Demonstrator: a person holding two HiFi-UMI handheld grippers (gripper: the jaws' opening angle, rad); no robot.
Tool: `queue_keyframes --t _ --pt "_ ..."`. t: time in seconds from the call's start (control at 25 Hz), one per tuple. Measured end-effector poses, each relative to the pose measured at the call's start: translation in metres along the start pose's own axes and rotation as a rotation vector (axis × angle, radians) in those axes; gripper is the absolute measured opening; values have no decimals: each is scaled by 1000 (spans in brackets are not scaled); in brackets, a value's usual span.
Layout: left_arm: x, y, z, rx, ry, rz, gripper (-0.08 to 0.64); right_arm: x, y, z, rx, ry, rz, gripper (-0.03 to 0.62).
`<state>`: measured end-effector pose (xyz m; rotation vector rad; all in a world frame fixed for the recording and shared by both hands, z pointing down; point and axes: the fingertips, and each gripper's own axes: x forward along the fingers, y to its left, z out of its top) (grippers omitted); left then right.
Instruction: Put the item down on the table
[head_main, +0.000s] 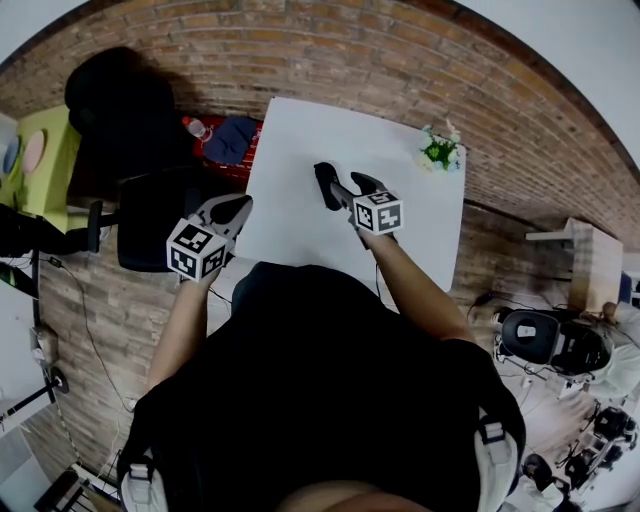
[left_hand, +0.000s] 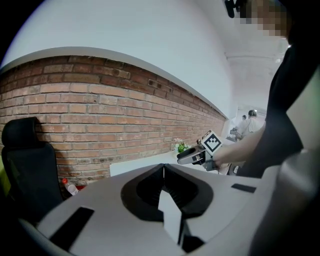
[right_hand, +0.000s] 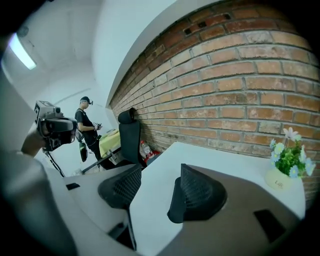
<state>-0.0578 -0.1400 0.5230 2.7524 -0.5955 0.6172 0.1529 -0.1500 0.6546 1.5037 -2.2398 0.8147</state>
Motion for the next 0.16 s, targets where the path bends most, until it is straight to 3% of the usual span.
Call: queue_keyframes --t 0.16 --pt "7 -11 0 5 5 -4 11 -14 4 7 -48 -29 7 253"
